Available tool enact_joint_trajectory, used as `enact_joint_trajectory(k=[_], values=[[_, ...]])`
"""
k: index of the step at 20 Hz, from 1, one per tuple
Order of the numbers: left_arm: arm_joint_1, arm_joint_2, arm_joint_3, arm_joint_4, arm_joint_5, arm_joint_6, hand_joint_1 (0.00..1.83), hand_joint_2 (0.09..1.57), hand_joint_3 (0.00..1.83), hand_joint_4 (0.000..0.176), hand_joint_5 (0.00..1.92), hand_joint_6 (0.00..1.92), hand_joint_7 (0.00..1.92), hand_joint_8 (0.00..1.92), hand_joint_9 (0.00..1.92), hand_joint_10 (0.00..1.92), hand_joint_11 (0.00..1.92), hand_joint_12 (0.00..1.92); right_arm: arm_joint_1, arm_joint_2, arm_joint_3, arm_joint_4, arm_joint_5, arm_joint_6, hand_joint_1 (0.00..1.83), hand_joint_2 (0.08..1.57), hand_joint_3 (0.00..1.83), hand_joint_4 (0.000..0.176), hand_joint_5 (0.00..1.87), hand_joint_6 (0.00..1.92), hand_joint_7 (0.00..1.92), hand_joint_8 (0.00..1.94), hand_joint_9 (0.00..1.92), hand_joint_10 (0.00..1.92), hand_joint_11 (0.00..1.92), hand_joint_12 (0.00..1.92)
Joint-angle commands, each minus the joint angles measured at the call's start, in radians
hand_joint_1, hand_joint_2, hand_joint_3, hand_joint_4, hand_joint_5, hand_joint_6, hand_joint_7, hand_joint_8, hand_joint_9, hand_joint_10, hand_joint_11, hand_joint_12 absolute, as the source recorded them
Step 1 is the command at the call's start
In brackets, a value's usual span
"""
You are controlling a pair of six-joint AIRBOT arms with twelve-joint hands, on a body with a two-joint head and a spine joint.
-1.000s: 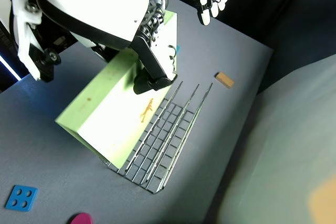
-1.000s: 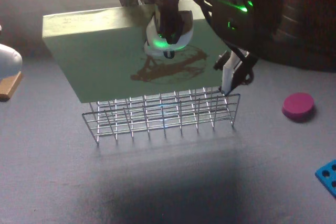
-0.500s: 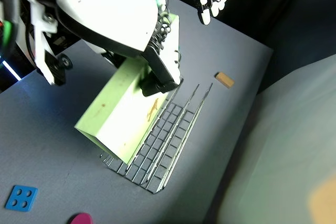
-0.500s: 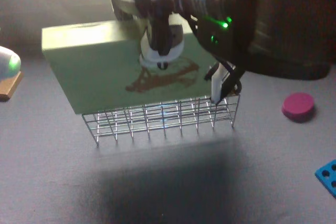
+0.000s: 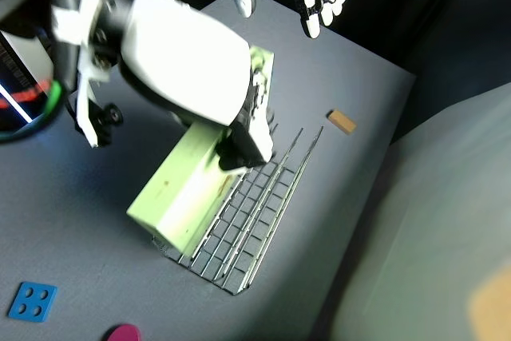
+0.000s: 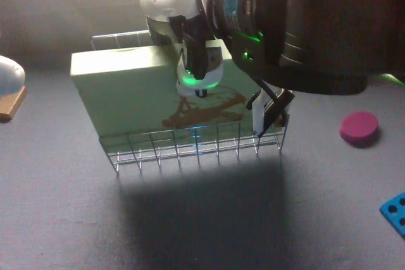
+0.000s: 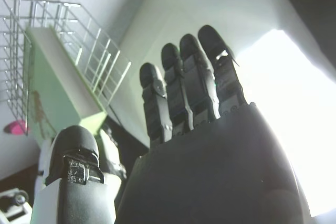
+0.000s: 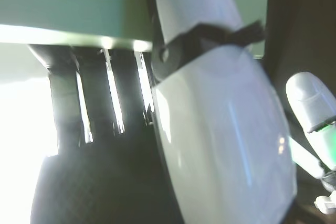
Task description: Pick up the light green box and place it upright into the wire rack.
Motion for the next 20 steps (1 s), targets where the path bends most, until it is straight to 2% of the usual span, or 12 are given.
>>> enact_joint_trajectory(k=[1,5,6,7,8,20], values=[[-0.01,0.002,-0.003,0.062,-0.059,0.003,0.15,1.2,0.0,0.085,0.37,0.0,0.34,0.0,0.28,0.0,0.0,0.69,0.006,-0.005,0.005,-0.077,0.035,-0.005,1.36,1.17,0.0,0.0,0.82,1.0,0.93,1.19,0.75,1.48,0.65,1.59],[-0.017,0.002,-0.02,0.047,-0.066,0.003,0.15,1.2,0.0,0.085,0.37,0.0,0.33,0.0,0.28,0.0,0.0,0.69,-0.018,-0.032,0.043,-0.073,0.048,-0.009,1.36,1.17,0.0,0.0,0.82,1.0,0.93,1.19,0.76,1.48,0.67,1.59],[-0.02,0.002,-0.024,0.047,-0.066,0.003,0.15,1.2,0.0,0.085,0.38,0.0,0.34,0.0,0.28,0.0,0.0,0.69,-0.023,-0.036,0.048,-0.073,0.05,-0.01,1.27,1.15,0.0,0.0,0.88,0.97,0.98,1.19,0.79,1.31,0.68,1.57],[-0.022,0.001,-0.029,0.047,-0.066,0.003,0.15,1.2,0.0,0.085,0.38,0.0,0.34,0.0,0.28,0.0,0.0,0.69,-0.029,-0.04,0.053,-0.073,0.052,-0.013,1.34,1.16,0.0,0.0,0.84,1.0,0.93,1.18,0.79,1.43,0.67,1.57],[-0.023,0.001,-0.032,0.043,-0.066,0.003,0.15,1.2,0.0,0.085,0.38,0.0,0.34,0.0,0.28,0.0,0.0,0.7,-0.035,-0.044,0.058,-0.073,0.053,-0.017,1.36,1.16,0.0,0.0,0.84,1.0,0.92,1.18,0.78,1.46,0.66,1.57],[-0.062,-0.008,-0.061,0.037,-0.08,0.003,0.15,1.19,0.0,0.085,0.38,0.0,0.35,0.0,0.29,0.0,0.0,0.72,-0.064,-0.06,0.088,-0.076,0.066,-0.024,1.36,1.17,0.0,0.0,0.84,1.01,0.91,1.19,0.76,1.48,0.66,1.6]])
